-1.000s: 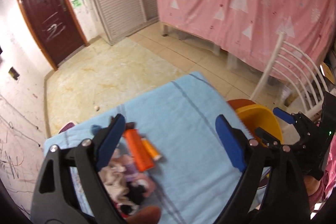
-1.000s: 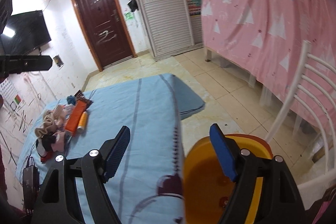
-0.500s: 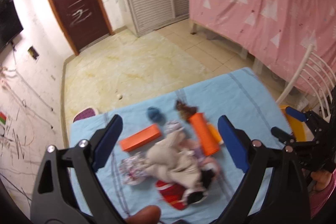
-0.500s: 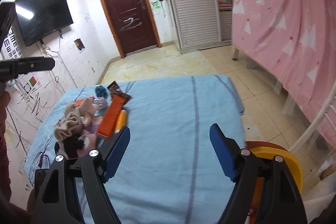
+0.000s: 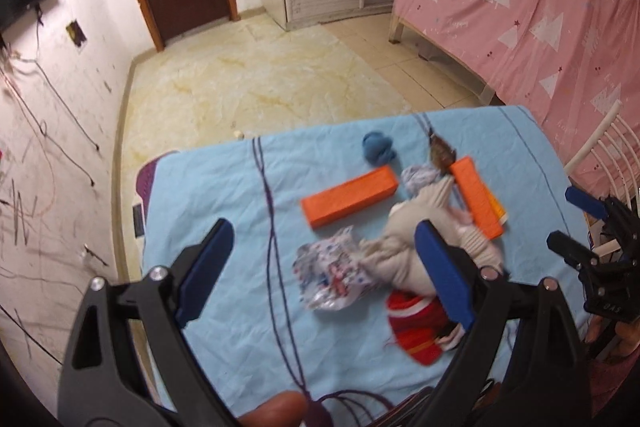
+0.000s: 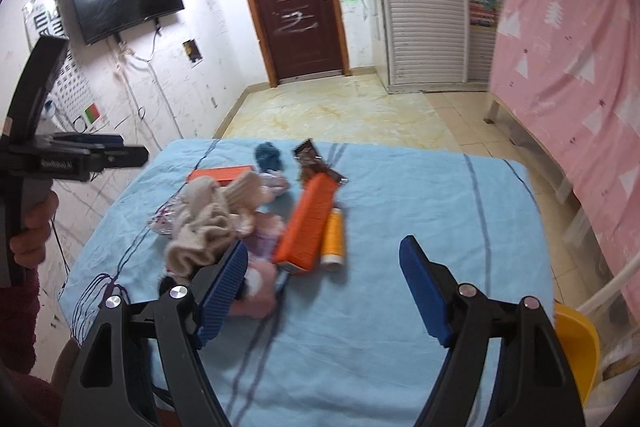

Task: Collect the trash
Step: 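Move both tools back over the bedsheet clutter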

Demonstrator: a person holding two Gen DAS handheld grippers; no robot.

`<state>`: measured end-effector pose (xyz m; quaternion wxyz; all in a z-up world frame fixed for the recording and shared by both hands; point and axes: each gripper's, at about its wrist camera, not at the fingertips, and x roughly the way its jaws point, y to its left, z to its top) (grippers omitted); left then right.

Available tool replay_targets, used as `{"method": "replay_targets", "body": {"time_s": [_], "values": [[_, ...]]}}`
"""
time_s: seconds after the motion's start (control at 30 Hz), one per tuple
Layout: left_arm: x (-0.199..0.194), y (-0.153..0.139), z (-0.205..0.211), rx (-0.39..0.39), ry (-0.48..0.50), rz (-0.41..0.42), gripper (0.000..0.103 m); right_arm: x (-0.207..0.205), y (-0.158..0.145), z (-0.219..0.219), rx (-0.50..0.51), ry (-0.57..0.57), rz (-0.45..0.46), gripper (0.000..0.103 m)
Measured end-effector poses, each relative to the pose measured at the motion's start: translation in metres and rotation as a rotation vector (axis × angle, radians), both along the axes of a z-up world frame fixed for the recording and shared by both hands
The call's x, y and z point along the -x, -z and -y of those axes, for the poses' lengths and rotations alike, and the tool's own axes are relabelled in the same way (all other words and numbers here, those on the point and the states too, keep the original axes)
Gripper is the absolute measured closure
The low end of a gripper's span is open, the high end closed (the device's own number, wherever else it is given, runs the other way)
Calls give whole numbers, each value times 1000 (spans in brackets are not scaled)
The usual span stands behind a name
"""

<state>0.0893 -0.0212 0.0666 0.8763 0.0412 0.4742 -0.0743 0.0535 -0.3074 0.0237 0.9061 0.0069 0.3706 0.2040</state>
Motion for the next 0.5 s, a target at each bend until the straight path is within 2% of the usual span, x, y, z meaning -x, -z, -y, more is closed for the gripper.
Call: {"method": "replay_targets", "body": {"time_s": [0.2, 0.4, 0.5], "values": [[6, 31, -26, 31, 5, -66, 15, -11, -7, -38, 11, -63, 3, 31], [5, 57, -28, 73, 59, -122, 15, -25, -12, -73, 12, -112, -2, 31], [2, 66, -22, 90, 87, -138, 24, -29, -12, -89, 18, -137, -9, 31]]}}
